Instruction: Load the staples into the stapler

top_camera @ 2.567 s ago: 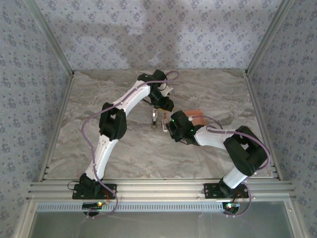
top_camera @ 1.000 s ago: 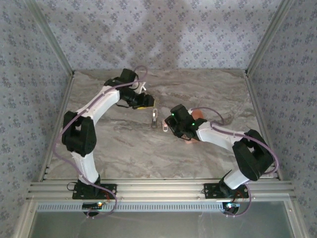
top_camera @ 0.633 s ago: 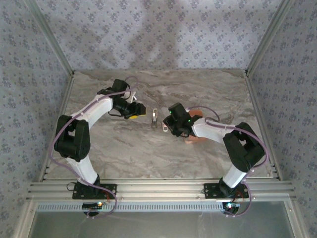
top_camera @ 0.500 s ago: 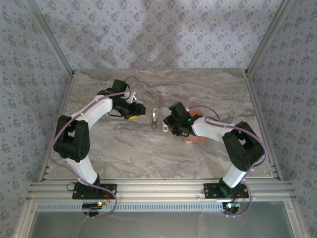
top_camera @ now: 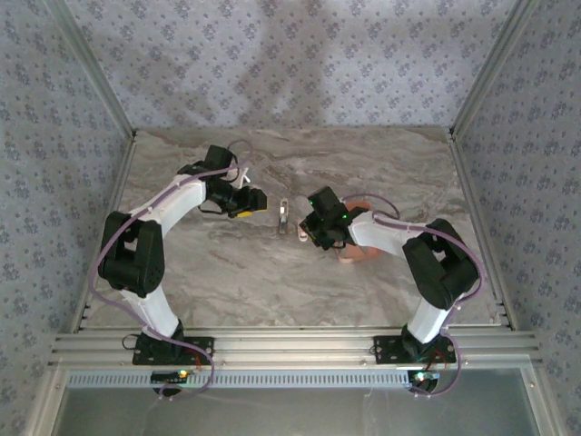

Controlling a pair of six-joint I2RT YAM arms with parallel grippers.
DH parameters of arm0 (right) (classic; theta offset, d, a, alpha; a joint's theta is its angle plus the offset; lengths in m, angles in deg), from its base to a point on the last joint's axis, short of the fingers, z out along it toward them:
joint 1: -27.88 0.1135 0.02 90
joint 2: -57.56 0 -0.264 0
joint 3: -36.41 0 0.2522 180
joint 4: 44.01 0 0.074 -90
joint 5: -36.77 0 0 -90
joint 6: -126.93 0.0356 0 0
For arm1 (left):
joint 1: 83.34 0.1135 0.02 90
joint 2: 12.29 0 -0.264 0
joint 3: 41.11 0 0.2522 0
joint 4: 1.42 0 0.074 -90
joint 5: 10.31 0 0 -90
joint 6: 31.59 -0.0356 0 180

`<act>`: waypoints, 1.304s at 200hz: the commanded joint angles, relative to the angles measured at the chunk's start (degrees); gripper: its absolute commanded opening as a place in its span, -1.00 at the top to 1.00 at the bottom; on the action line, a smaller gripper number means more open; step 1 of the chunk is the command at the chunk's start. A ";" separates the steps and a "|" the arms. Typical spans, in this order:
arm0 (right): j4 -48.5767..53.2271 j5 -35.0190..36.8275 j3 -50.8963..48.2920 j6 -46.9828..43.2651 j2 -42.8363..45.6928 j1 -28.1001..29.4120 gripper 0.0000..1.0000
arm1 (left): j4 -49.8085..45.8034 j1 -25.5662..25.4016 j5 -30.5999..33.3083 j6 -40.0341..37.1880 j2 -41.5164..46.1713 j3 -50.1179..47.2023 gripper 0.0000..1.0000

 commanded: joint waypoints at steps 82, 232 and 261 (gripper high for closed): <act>8.96 -4.11 1.41 -1.96 -4.65 0.35 0.72 | 0.91 0.41 -0.27 -0.12 0.73 -1.45 -0.18; 33.48 5.71 23.13 -18.64 -3.16 1.46 0.29 | 0.48 0.55 2.40 1.89 2.09 -0.36 -0.39; 41.34 7.53 29.56 -25.58 -6.12 1.91 0.20 | 0.74 0.76 4.03 2.67 3.34 -1.43 -0.45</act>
